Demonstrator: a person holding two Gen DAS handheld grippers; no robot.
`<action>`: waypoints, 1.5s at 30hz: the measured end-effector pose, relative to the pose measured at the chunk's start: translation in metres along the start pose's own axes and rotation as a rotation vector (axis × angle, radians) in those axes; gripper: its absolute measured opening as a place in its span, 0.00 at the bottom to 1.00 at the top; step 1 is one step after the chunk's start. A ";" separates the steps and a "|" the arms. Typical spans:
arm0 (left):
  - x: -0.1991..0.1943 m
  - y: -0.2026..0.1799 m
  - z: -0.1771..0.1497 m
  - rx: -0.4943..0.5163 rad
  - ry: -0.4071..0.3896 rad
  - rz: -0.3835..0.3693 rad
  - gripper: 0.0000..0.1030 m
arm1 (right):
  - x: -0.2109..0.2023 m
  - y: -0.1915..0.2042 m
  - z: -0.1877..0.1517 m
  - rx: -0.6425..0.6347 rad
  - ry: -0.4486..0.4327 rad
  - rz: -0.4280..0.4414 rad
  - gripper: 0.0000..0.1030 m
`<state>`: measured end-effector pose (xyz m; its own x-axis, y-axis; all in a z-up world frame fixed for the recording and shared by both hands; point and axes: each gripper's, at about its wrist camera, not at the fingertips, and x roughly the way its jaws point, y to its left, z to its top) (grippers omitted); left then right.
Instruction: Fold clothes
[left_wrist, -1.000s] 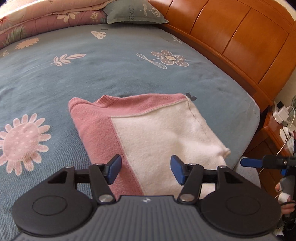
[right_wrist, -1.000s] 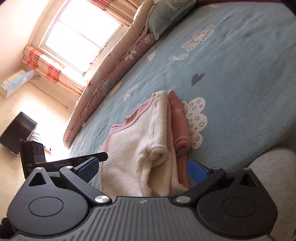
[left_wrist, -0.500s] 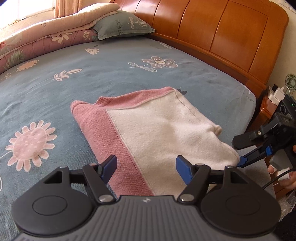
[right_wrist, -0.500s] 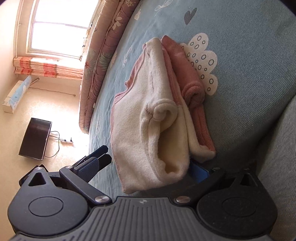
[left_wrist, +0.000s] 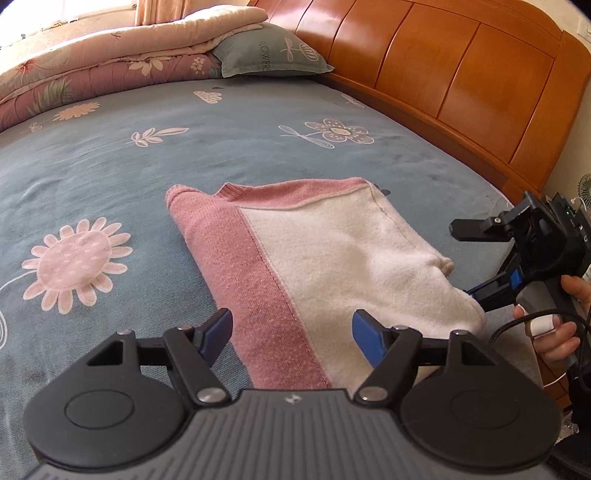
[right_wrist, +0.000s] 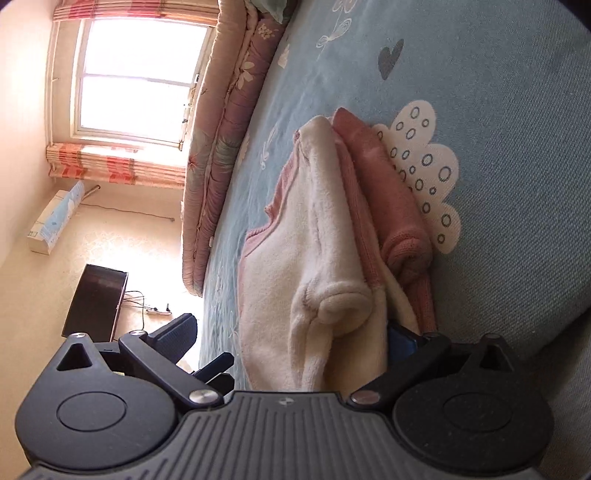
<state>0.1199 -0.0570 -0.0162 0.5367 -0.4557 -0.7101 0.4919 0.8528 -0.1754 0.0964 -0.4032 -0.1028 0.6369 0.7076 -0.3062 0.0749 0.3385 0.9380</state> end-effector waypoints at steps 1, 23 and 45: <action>0.001 0.003 -0.001 -0.012 0.002 -0.003 0.71 | 0.000 0.002 0.001 -0.016 -0.006 0.015 1.00; 0.003 0.030 -0.018 -0.144 0.022 0.042 0.71 | 0.030 -0.006 0.037 -0.155 0.047 -0.149 0.41; 0.000 0.029 -0.010 -0.107 0.030 0.050 0.71 | 0.015 0.011 0.047 -0.277 0.033 -0.313 0.30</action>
<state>0.1272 -0.0300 -0.0286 0.5374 -0.4058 -0.7393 0.3884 0.8972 -0.2102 0.1425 -0.4178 -0.0893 0.5912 0.5618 -0.5787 0.0487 0.6913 0.7209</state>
